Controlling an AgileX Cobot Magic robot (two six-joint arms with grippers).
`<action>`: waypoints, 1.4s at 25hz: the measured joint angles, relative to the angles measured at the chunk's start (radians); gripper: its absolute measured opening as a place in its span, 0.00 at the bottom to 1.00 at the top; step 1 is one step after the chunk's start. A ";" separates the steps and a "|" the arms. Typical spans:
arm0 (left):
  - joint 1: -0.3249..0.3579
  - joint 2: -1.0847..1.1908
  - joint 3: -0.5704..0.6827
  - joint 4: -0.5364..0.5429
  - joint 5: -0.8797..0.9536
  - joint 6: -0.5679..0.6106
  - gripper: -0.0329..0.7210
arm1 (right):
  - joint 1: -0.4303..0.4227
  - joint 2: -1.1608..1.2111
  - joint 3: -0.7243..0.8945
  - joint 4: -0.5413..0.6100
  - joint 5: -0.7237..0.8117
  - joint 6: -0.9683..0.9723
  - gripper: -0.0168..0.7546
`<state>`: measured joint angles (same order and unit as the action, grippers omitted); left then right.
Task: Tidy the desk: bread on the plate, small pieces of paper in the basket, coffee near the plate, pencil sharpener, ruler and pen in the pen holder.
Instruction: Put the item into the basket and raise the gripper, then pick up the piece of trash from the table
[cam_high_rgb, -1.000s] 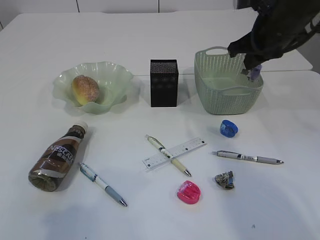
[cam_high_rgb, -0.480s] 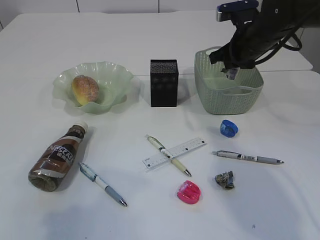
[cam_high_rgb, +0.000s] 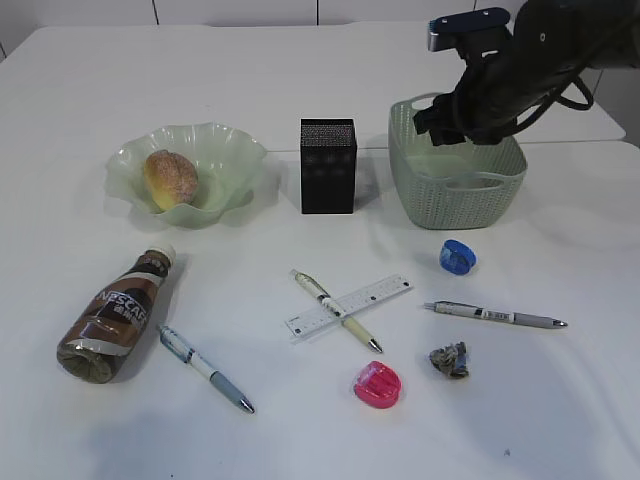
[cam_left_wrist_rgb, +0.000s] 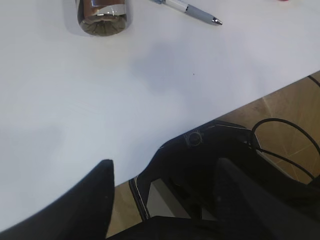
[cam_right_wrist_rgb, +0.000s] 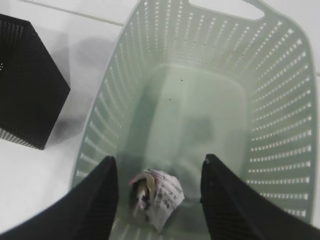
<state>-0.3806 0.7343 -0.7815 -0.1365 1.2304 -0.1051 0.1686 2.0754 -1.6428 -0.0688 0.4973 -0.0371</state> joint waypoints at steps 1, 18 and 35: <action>0.000 0.000 0.000 0.000 0.000 0.000 0.63 | 0.000 0.000 -0.004 0.000 0.003 0.000 0.57; 0.000 0.000 0.000 0.000 0.000 0.000 0.63 | 0.000 0.000 -0.258 0.015 0.659 0.000 0.56; 0.000 0.000 0.000 0.002 0.000 0.000 0.61 | 0.030 0.000 -0.260 0.243 0.728 -0.017 0.55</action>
<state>-0.3806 0.7343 -0.7815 -0.1341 1.2304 -0.1051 0.1984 2.0754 -1.9025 0.1739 1.2248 -0.0538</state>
